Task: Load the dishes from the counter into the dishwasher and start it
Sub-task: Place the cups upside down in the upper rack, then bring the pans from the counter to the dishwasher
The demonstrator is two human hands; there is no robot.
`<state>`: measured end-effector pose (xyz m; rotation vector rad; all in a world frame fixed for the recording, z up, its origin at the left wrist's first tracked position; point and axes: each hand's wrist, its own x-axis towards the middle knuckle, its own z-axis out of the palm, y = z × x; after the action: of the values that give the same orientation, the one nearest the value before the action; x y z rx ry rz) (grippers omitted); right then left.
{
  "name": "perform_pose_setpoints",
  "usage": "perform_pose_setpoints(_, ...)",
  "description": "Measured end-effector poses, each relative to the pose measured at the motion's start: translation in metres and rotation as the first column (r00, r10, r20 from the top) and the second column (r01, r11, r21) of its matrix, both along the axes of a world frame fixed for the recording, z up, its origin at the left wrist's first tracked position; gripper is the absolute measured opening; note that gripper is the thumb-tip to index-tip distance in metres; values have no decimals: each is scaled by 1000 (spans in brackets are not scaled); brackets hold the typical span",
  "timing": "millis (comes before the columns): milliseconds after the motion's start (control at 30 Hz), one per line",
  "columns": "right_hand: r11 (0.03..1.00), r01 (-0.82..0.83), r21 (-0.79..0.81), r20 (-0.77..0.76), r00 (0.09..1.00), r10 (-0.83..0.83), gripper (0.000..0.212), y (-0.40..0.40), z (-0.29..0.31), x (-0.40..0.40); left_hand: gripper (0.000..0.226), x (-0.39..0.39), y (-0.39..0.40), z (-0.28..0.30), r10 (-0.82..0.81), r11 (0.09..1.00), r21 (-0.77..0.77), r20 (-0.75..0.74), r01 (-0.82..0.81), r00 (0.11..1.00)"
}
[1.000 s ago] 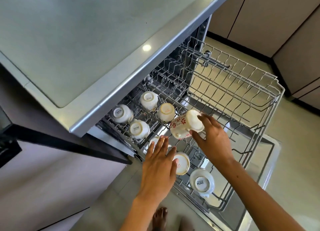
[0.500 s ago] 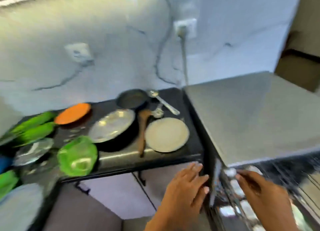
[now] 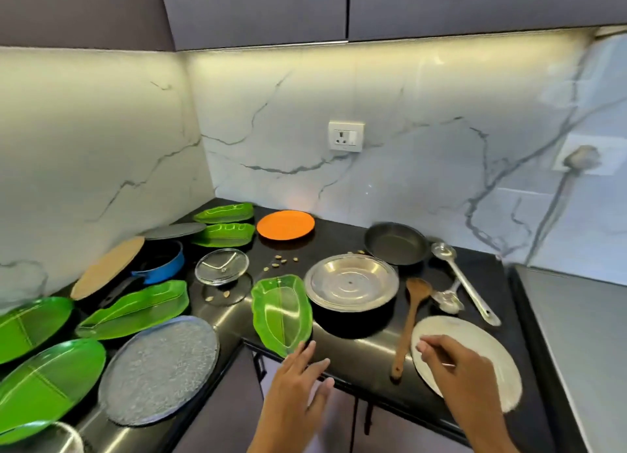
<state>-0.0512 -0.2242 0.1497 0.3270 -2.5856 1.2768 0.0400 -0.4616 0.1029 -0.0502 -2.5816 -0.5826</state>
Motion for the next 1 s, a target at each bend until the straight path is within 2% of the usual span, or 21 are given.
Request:
perform_pose_setpoints(100,999,1,53,19,1000,-2,6,-31,-12,-28,55,-36,-27,-7,39,999,19,88,-41,995)
perform_pose_setpoints(167,998,27,59,23,999,-29,7,-50,-22,-52,52,-69,-45,-14,37,999,2,91,-37,995)
perform_pose_setpoints(333,992,107,69,18,994,-108,5,-83,-40,-105,39,-157,-62,-14,-73,995,-66,92,80,993)
perform_pose_setpoints(533,968,228,102,66,970,-235,9,-90,-47,-140,42,-223,-31,-29,-313,928,-150,185,342,931)
perform_pose_setpoints(633,958,267,106,75,958,-276,8,-85,-47,-151,59,-246,-8,-34,-378,885,-183,257,429,890)
perform_pose_setpoints(767,942,309,131,70,945,-320,7,-72,-49,-169,58,-269,20,-29,-438,849,-186,274,494,856)
perform_pose_setpoints(867,939,312,144,72,943,-324,8,-60,-52,-185,61,-284,37,-31,-450,808,-269,291,523,844)
perform_pose_setpoints(1000,942,293,161,80,948,-309,8,-51,-53,-207,56,-295,35,-38,-453,822,-245,264,514,851)
